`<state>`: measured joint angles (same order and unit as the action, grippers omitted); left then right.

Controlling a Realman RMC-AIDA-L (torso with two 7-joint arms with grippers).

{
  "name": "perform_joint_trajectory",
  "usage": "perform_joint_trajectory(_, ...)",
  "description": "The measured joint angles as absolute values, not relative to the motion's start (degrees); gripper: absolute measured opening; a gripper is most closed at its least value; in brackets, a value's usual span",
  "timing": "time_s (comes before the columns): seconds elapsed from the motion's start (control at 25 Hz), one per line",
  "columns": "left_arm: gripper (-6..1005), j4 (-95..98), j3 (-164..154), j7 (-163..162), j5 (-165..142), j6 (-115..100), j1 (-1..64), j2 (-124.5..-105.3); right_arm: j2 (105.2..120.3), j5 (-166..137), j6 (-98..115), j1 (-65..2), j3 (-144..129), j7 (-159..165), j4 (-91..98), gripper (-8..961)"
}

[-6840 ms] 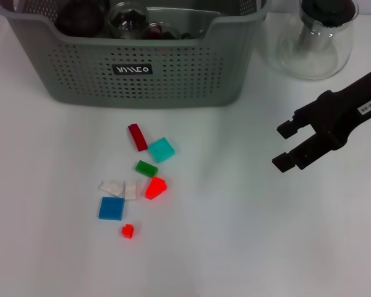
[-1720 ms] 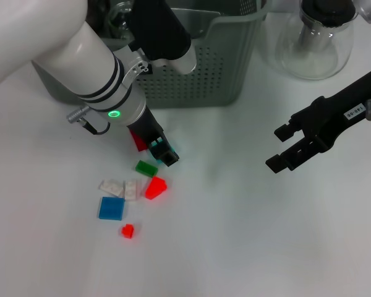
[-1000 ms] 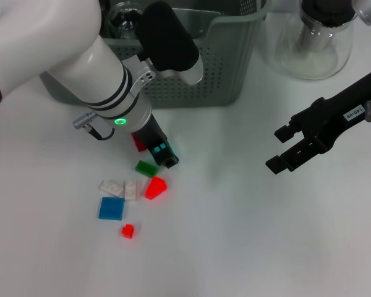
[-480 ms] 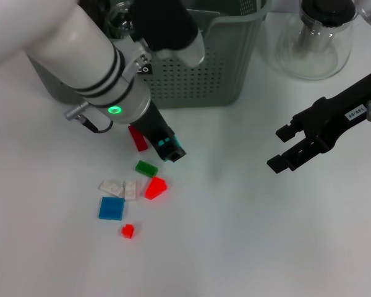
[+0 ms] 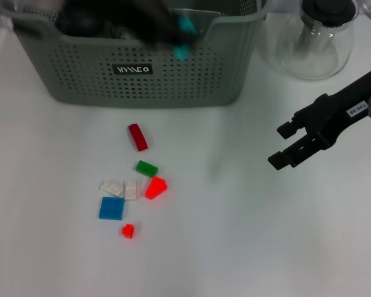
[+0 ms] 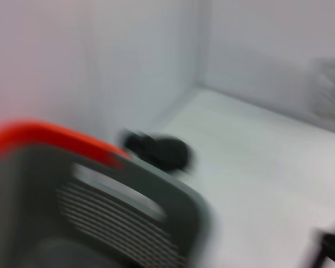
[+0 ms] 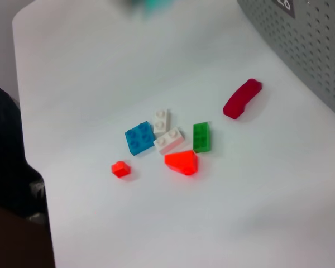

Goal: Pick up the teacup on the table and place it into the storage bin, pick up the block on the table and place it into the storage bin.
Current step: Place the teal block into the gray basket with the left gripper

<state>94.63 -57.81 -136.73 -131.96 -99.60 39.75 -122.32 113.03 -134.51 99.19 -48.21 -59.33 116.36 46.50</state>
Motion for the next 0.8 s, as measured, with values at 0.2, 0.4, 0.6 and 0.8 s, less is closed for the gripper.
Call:
perform_joint_trajectory(0.2,395,86.4,-56.1,-137.7,-137.3,-86.2,44.7,-119.36,113.10,-134.5,99.0,-48.7,-59.3,116.8,46.4,927)
perform_joint_trajectory(0.4,395,71.0,-56.1,-139.5,-145.5,-74.1,51.3,-117.85,113.12,-134.5,99.1,-49.1,-59.3,117.3,46.6,928)
perform_joint_trajectory(0.6,396,55.7,-56.1,-141.7,-154.2,-64.3,57.3,-117.39,113.07,-134.6,99.0,-49.6,-59.6,117.8,46.2,928)
perform_joint_trajectory(0.8,396,50.6,-56.5,-142.4,-158.4,-61.5,59.1,-118.01,113.01,-134.6,99.0,-49.8,-59.6,117.8,46.2,928)
